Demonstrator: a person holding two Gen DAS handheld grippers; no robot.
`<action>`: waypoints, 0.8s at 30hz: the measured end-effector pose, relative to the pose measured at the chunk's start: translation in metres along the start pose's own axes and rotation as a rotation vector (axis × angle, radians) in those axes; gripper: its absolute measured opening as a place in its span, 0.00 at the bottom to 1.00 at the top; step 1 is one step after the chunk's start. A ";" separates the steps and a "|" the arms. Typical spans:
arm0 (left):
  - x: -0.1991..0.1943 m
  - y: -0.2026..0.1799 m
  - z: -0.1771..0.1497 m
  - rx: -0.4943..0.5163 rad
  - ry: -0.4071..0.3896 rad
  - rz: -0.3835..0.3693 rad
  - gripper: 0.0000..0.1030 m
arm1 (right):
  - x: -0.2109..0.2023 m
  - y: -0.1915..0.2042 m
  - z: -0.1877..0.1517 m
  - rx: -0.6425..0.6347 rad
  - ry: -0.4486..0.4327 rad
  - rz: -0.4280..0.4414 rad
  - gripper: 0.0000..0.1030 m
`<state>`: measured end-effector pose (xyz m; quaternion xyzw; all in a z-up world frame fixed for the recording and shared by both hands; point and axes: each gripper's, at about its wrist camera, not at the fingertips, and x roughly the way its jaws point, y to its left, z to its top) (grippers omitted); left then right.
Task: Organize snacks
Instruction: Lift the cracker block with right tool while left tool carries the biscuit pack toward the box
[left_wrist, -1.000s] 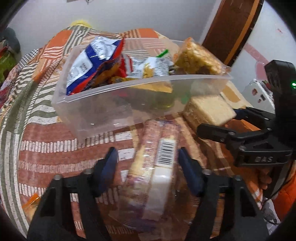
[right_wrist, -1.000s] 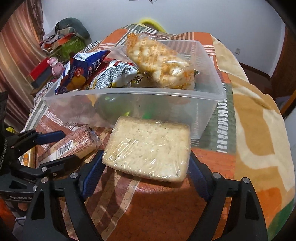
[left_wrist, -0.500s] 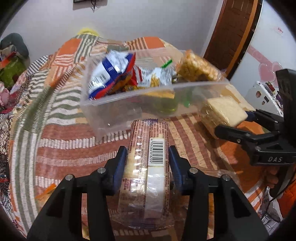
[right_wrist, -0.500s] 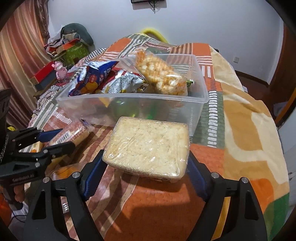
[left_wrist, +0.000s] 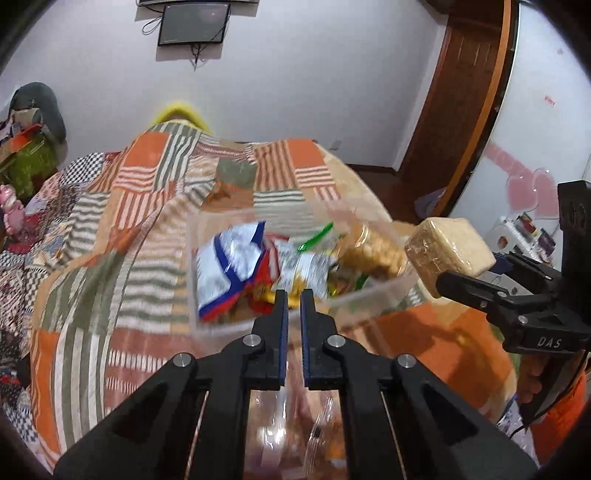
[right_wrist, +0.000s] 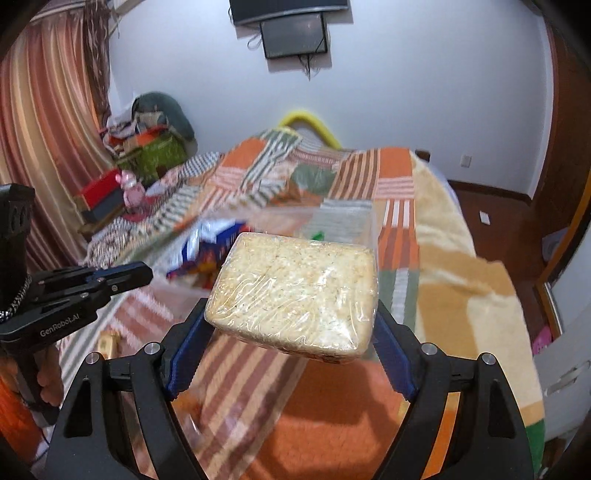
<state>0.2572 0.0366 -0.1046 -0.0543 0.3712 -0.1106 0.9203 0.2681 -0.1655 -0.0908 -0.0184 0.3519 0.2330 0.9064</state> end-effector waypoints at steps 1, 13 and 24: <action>0.002 0.001 0.003 0.007 0.000 0.005 0.05 | 0.000 0.000 0.002 0.004 -0.007 0.002 0.78; 0.043 0.021 -0.073 0.021 0.248 0.025 0.50 | 0.003 -0.009 -0.011 0.032 0.025 0.011 0.78; 0.036 0.018 -0.109 0.036 0.256 0.058 0.43 | -0.001 -0.007 -0.014 0.031 0.036 0.009 0.78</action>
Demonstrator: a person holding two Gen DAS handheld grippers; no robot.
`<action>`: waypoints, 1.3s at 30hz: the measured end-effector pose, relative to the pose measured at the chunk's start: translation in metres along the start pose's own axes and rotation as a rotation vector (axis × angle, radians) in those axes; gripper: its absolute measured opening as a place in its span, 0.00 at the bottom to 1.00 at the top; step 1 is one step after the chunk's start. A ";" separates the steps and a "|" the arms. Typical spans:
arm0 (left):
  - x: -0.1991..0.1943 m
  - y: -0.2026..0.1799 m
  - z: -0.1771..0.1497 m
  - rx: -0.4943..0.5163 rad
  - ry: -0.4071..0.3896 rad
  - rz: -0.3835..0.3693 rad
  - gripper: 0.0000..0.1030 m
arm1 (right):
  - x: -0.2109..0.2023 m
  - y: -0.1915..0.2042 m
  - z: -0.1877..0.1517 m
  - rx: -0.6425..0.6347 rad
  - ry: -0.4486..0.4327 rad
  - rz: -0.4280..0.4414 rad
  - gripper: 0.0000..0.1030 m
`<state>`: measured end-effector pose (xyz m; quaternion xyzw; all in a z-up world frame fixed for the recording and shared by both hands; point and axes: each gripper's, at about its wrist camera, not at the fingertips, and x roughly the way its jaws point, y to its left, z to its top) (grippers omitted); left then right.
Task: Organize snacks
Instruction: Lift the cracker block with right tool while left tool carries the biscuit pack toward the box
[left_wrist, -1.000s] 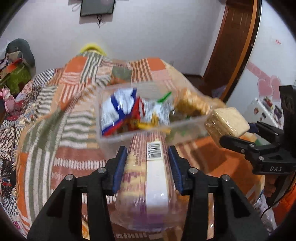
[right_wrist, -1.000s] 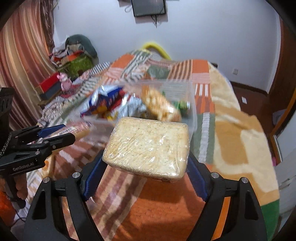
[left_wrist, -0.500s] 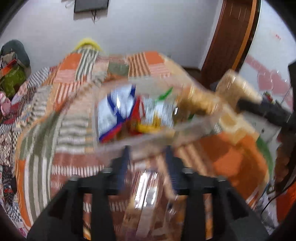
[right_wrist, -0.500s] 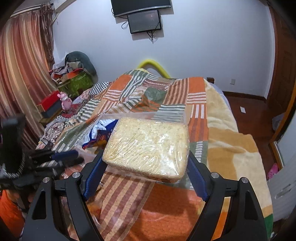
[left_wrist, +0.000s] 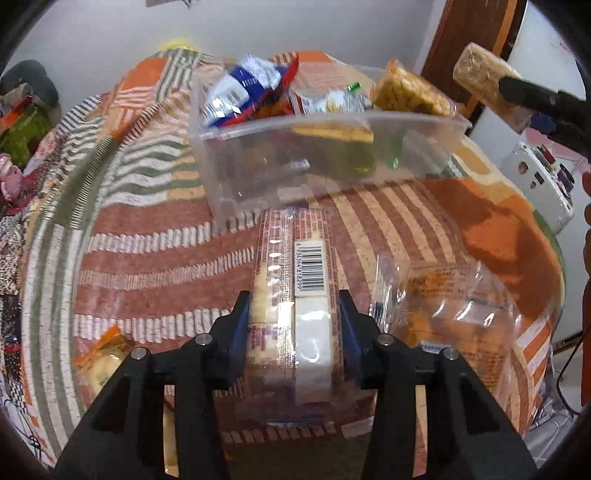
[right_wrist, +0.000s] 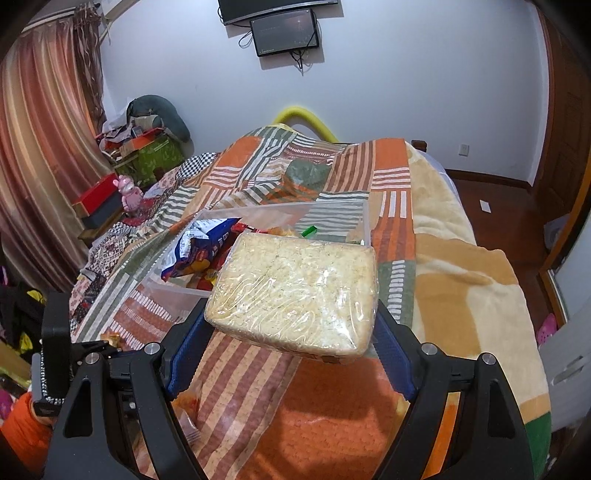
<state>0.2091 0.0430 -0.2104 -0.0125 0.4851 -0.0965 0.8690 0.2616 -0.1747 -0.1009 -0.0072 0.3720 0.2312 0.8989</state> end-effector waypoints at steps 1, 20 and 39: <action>-0.006 0.000 0.002 0.002 -0.016 -0.002 0.43 | -0.001 -0.001 0.001 -0.001 -0.003 -0.001 0.78; -0.064 -0.023 0.086 0.046 -0.200 -0.070 0.00 | 0.002 -0.010 0.029 0.035 -0.066 0.001 0.78; -0.013 0.019 -0.030 -0.066 0.065 -0.014 0.52 | 0.001 -0.013 0.024 0.030 -0.036 -0.011 0.78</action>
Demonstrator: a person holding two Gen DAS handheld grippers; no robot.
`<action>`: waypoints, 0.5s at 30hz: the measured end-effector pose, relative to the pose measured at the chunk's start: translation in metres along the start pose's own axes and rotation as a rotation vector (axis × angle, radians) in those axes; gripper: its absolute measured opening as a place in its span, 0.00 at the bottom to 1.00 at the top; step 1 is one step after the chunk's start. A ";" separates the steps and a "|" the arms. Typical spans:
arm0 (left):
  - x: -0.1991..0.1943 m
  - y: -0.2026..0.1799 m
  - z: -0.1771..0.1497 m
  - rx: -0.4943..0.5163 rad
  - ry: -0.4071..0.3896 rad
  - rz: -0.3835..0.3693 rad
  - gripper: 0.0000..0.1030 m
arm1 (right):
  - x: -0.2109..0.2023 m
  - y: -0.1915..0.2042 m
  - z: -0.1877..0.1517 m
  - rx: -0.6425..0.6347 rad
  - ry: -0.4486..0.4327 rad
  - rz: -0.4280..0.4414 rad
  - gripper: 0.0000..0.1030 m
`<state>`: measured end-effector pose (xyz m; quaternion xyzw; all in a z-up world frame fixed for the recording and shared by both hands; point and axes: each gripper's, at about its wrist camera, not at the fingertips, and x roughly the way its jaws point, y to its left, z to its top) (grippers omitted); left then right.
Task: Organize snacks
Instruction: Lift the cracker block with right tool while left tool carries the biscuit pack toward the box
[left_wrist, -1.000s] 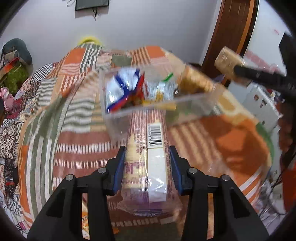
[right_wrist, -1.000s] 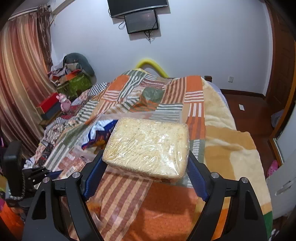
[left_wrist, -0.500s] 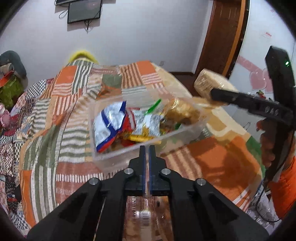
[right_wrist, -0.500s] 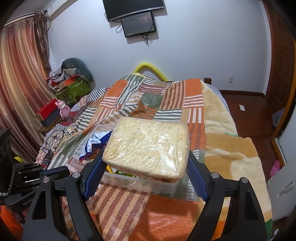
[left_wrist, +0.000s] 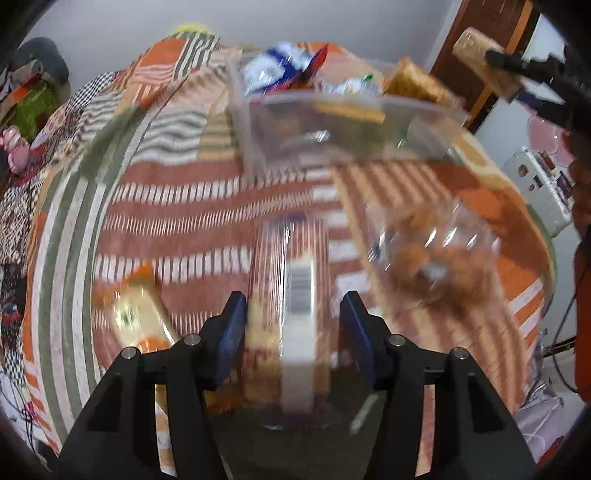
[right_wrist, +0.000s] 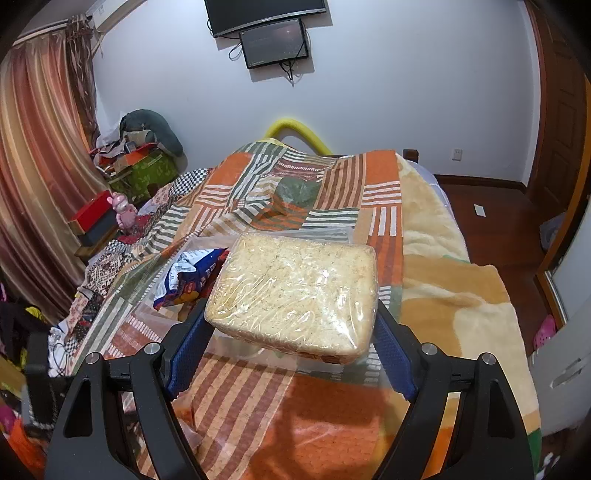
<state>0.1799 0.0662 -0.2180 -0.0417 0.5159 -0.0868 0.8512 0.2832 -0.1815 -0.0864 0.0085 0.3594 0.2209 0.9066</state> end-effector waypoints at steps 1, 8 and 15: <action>0.000 0.002 -0.002 -0.011 -0.006 -0.007 0.52 | -0.001 0.001 -0.001 -0.003 0.000 -0.001 0.78; -0.019 -0.001 0.000 -0.030 -0.085 0.015 0.43 | -0.004 0.002 0.000 -0.016 -0.005 -0.006 0.78; -0.057 -0.011 0.049 -0.013 -0.216 0.010 0.43 | 0.000 -0.004 0.007 -0.004 -0.020 -0.012 0.78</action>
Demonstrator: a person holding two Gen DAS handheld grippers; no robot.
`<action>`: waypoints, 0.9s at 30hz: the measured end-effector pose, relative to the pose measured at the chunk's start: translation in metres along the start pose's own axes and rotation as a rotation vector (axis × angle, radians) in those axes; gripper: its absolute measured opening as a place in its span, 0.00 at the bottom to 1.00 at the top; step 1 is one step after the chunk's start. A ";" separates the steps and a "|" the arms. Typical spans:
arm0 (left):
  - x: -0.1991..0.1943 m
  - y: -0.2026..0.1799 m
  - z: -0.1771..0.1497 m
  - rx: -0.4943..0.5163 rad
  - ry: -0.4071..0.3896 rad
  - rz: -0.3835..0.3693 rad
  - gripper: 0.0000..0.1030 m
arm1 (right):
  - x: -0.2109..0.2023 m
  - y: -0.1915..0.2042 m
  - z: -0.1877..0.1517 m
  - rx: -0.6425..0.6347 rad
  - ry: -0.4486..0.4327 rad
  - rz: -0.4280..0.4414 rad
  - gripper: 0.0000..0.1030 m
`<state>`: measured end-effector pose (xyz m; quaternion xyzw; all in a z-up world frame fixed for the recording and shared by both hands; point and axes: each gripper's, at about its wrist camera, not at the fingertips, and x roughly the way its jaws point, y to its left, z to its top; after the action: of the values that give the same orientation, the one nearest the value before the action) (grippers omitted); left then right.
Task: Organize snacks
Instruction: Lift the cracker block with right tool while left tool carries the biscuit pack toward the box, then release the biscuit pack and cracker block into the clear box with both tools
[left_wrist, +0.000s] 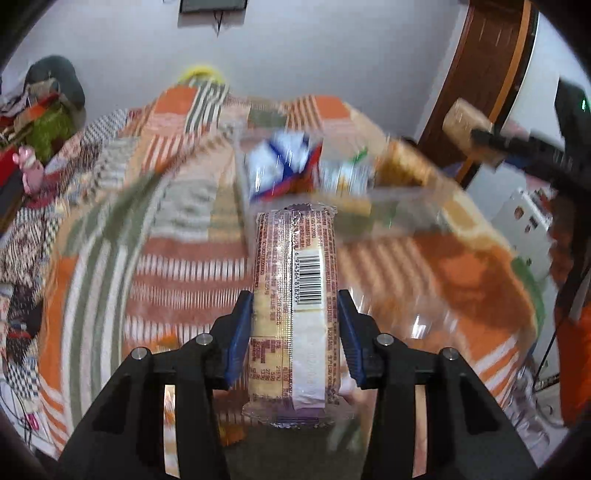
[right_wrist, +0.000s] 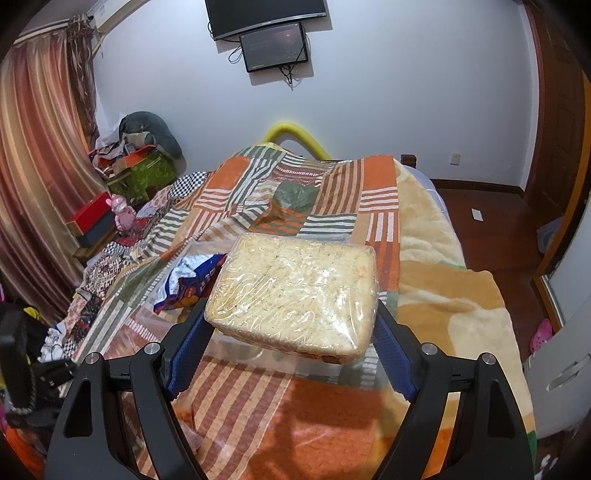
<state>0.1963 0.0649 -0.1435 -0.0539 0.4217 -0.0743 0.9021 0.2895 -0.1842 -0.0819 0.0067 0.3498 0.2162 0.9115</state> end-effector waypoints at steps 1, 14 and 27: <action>0.000 -0.002 0.008 -0.001 -0.012 -0.004 0.43 | 0.002 0.000 0.001 -0.002 -0.002 -0.001 0.78; 0.062 -0.037 0.112 0.053 -0.069 -0.035 0.43 | 0.053 -0.006 0.026 0.004 0.021 -0.006 0.78; 0.127 -0.045 0.137 0.057 0.003 -0.004 0.43 | 0.096 -0.013 0.025 -0.010 0.129 -0.016 0.80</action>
<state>0.3782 0.0029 -0.1447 -0.0288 0.4208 -0.0880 0.9024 0.3739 -0.1544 -0.1257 -0.0147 0.4067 0.2105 0.8889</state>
